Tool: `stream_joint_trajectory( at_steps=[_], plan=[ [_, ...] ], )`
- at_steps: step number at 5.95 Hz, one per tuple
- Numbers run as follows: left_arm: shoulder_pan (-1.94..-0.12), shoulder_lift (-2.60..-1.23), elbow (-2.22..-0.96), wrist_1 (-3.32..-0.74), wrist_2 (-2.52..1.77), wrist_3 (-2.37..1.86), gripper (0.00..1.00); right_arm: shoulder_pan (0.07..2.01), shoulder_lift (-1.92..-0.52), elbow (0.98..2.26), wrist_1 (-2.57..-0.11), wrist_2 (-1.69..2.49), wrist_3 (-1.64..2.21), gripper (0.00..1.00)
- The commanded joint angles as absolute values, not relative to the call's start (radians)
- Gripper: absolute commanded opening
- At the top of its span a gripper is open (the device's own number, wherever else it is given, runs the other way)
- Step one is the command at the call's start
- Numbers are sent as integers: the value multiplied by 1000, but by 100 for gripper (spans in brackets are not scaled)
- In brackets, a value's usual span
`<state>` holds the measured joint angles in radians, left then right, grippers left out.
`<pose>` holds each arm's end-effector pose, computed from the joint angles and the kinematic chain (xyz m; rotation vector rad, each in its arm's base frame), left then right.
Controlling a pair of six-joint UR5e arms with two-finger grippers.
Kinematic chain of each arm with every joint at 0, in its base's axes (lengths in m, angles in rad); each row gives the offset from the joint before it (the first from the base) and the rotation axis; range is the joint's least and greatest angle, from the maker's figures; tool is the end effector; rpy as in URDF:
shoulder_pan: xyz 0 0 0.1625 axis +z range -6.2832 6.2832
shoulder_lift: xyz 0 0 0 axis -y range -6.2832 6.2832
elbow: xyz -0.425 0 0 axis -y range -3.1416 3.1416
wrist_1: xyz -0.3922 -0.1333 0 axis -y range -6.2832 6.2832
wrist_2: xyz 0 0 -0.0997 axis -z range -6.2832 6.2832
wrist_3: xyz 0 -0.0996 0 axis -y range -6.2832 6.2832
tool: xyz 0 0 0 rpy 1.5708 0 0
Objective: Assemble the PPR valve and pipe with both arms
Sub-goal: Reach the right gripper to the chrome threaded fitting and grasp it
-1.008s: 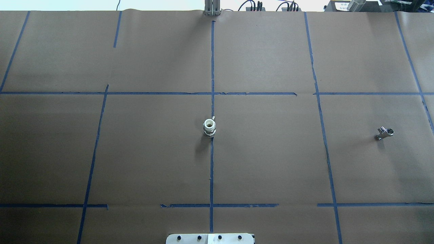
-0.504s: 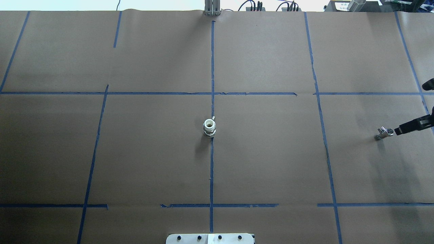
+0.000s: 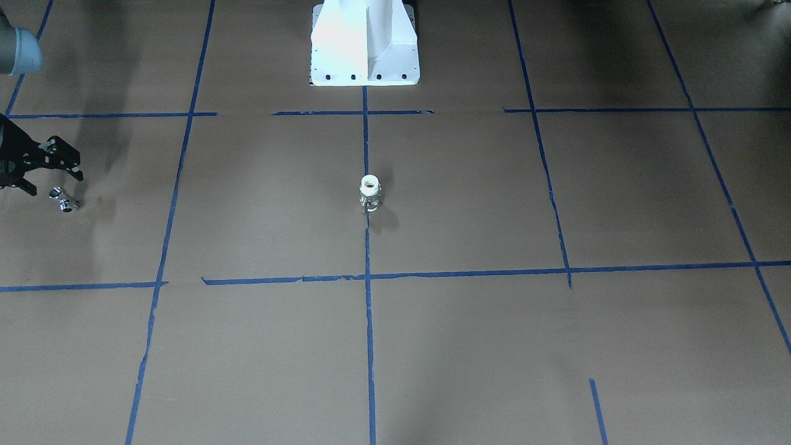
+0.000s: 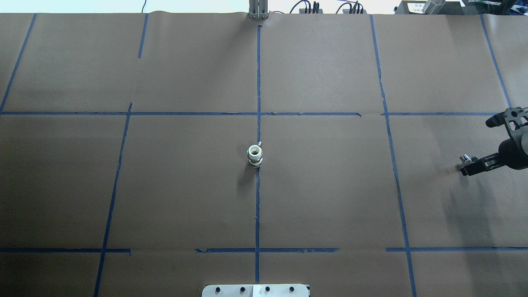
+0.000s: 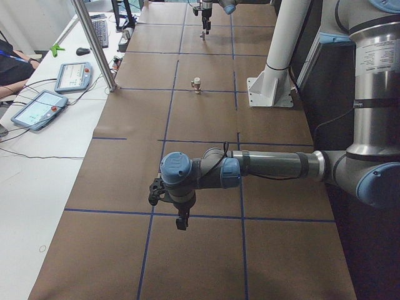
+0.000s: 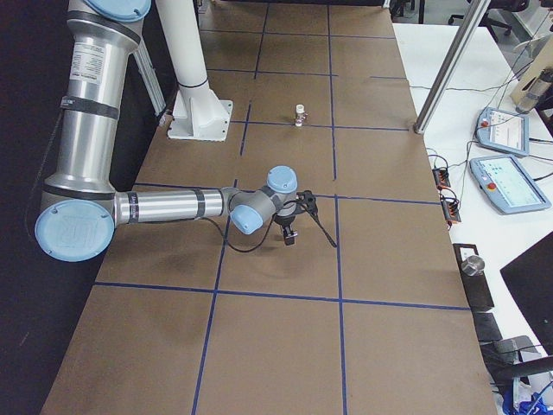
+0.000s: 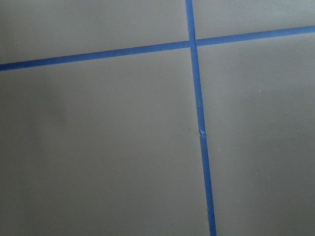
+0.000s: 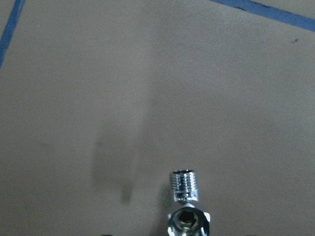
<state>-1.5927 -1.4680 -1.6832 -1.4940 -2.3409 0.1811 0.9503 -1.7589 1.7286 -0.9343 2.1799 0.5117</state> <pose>-0.0737 -0.4417 0.6595 0.0145 0.7728 0.1253 -0.1943 -0.4032 0.6022 0.1794 -0.8147 -0.2870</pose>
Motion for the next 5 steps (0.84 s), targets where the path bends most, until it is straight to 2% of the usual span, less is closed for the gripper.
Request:
stream_joint_trajectory(
  at_steps=[1, 2, 3, 4, 5],
  plan=[
    [-1594, -1468, -1683, -1494, -2342, 181, 100, 943, -1735, 1698, -933, 2169, 468, 82],
    [-1594, -1468, -1684, -1494, -2341, 181, 100, 945, -1720, 1689, -933, 2166, 468, 80],
    [-1594, -1468, -1684, -1494, -2341, 181, 100, 946, -1721, 1689, -934, 2166, 468, 66],
    [-1594, -1468, -1684, -1494, -2341, 179, 100, 948, -1724, 1690, -933, 2166, 468, 32],
    [-1594, -1468, -1686, -1494, -2341, 173, 100, 950, -1733, 1693, -933, 2166, 468, 5]
  ],
)
